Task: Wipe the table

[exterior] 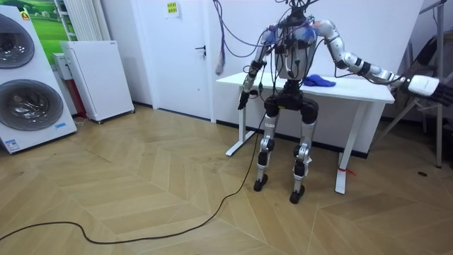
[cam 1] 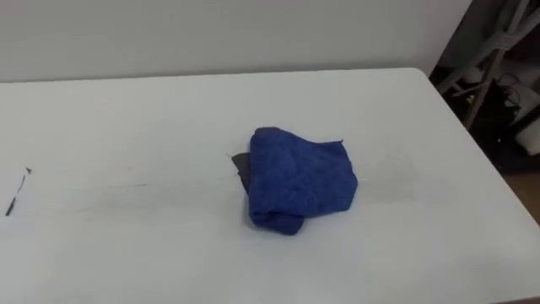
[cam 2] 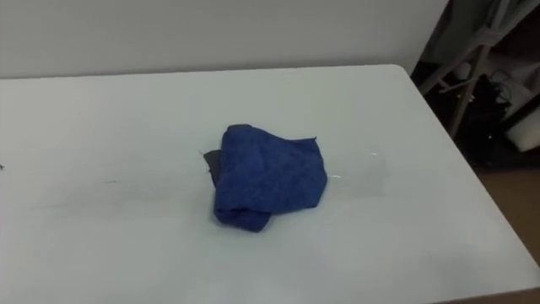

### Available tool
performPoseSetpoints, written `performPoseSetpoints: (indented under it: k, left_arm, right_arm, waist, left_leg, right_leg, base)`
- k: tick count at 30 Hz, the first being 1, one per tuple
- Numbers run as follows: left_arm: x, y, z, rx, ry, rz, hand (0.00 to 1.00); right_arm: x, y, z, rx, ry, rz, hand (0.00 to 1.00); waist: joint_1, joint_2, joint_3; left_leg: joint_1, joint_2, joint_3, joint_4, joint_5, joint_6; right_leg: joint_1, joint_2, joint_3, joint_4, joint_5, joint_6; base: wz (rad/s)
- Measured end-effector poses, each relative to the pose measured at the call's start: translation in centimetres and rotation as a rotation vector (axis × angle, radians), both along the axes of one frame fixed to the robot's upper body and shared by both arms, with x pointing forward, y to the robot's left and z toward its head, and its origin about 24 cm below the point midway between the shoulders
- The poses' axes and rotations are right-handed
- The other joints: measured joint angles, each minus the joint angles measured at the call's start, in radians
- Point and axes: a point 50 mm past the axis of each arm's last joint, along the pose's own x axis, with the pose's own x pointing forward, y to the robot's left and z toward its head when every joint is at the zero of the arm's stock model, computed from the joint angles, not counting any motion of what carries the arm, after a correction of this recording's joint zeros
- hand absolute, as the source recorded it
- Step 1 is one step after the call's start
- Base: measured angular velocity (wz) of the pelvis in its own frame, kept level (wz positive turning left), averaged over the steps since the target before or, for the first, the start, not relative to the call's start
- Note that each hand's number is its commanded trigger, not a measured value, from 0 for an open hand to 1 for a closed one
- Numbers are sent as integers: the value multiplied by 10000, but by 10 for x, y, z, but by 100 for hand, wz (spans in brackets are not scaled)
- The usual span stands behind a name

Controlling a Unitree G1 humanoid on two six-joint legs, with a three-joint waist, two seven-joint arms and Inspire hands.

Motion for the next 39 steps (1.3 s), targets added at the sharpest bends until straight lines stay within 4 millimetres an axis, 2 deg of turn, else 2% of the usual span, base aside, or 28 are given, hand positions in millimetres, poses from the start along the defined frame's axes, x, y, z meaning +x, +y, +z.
performPoseSetpoints:
  k: [6, 10, 12, 14, 18, 21, 26, 27, 31, 32, 34, 36, 39]
  left_arm:
    - [-4, 5, 2, 70, 141, 131, 0]
    - [-3, 10, 6, 224, 182, 127, 0]
    - [-3, 10, 5, 191, 224, 130, 0]
    - [-5, 9, 4, 129, 343, 164, 0]
    - [-4, 5, 1, 2, 491, -48, 0]
    - [-5, -5, -5, -273, 657, -263, 0]
    - [-7, -33, -23, -1044, 1070, -597, 0]
    - [-10, -40, -28, -1269, 1243, -623, 0]
    - [-14, -63, -39, -1836, 1576, -947, 0]
    - [-14, -65, -40, -1874, 1618, -1059, 0]
    - [-15, -71, -42, -1826, 1739, -1404, 0]
    - [-15, -77, -44, -1741, 1787, -1537, 0]
    - [-19, -84, -47, -1792, 1975, -1802, 0]
  right_arm:
    - [-55, 6, -33, 1812, 24, -2449, 0]
    - [-79, 13, -45, 2511, 238, -3283, 0]
    - [-90, 20, -52, 2821, 150, -3663, 0]
    - [-101, 30, -62, 3200, 230, -4021, 0]
    - [-129, 70, -94, 4630, 895, -4749, 0]
    - [-140, 99, -112, 5564, 1741, -4406, 0]
    - [-132, 123, -127, 6233, 3625, -2314, 0]
    - [-126, 127, -131, 6305, 4146, -1536, 0]
    - [-102, 139, -140, 6412, 5917, 1593, 0]
    - [-99, 141, -141, 6421, 6131, 1998, 0]
    - [-88, 148, -144, 6345, 6879, 3334, 0]
    - [-80, 153, -147, 6275, 7395, 4265, 0]
    - [-68, 166, -152, 6160, 7869, 5641, 0]
  waist:
    - [6, -15, 17]
    - [-111, 73, 85]
    - [-95, 102, 75]
    - [-53, 123, 70]
    - [-74, 145, 78]
    - [66, 282, 102]
    - [209, 510, 104]
    - [367, 533, 105]
    - [578, 557, 104]
    - [599, 555, 105]
    - [860, 564, 120]
    - [966, 613, 157]
    - [1185, 699, 165]
  left_leg:
    - [-1, 5, 181, 22, -1, -1]
    - [-18, 7, 208, 25, -65, 20]
    - [-9, 13, 217, 10, -98, 25]
    - [-15, 13, 216, 26, -113, 29]
    - [-10, 18, 157, 25, -129, 24]
    - [63, 31, 206, 4, -169, 26]
    - [151, 31, 218, -7, -229, 42]
    - [150, 31, 217, 11, -235, 43]
    - [153, 35, 181, 32, -244, 39]
    - [156, 35, 156, 37, -244, 39]
    - [211, 35, 78, 41, -244, 39]
    - [297, 34, 50, 11, -244, 38]
    - [378, 33, -48, -1, -261, 22]
  right_leg:
    - [25, 30, 262, -42, -12, -7]
    - [-10, 97, 523, -189, -32, -6]
    - [2, 133, 644, -215, -33, -5]
    - [24, 170, 795, -203, -30, -11]
    - [139, 174, 755, -213, -24, -20]
    - [162, 183, 772, -205, -24, -20]
    - [197, 191, 742, -197, -24, -19]
    - [180, 192, 740, -185, -24, -20]
    - [214, 182, 664, -180, -24, -20]
    - [236, 182, 646, -187, -24, -20]
    - [347, 182, 574, -238, -24, -19]
    - [457, 173, 521, -283, -25, -19]
    - [561, 165, 394, -402, -29, -22]
  base:
    - [-3]
    - [2]
    - [0]
    - [0]
    - [2]
    - [-4]
    - [-7]
    - [0]
    - [2]
    - [11]
    - [10]
    - [7]
    - [9]
